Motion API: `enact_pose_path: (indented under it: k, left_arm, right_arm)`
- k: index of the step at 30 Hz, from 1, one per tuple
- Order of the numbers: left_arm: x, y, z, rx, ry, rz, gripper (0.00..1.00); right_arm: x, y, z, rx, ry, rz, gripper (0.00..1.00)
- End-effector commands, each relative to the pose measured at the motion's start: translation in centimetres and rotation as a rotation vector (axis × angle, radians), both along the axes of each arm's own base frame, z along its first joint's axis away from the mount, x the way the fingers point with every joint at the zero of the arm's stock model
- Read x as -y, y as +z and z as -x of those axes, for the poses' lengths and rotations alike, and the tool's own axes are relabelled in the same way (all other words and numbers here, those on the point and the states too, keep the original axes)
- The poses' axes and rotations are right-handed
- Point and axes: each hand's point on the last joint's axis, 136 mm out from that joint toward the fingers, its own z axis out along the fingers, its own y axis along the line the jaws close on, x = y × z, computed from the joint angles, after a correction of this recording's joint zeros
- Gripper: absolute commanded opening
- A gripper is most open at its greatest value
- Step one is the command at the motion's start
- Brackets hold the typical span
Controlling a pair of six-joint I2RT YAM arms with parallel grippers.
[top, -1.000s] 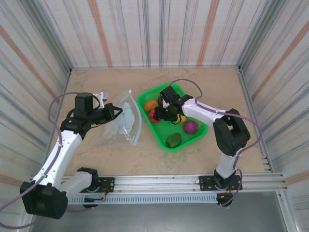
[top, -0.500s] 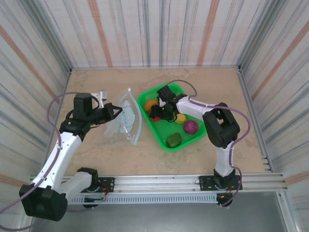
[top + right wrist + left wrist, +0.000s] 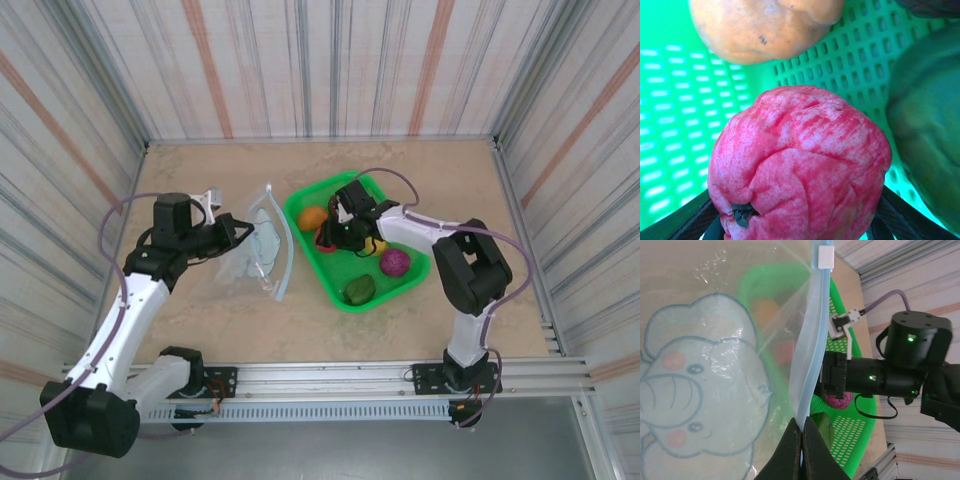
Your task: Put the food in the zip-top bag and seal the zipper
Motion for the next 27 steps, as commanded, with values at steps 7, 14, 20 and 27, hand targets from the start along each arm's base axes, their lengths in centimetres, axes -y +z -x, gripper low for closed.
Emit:
enact_pose_path:
  k: [7, 14, 20, 27]
  left_arm:
    - [1.1, 1.6, 0.1, -0.038, -0.022, 0.107, 0.0]
    - [2.0, 2.4, 0.2, -0.099, -0.048, 0.193, 0.0]
    - [2.0, 4.3, 0.7, -0.091, -0.039, 0.217, 0.0]
    - [1.7, 6.8, 1.8, -0.069, -0.032, 0.229, 0.0]
  right_arm:
    - [2.6, 12.6, 0.8, 0.262, 0.013, -0.048, 0.55]
    - [-1.6, 22.0, 5.0, 0.365, 0.154, -0.263, 0.53]
    - [-6.2, 22.1, 7.6, 0.351, 0.269, -0.235, 0.54]
    - [-8.4, 19.7, 8.5, 0.319, 0.306, -0.143, 0.53]
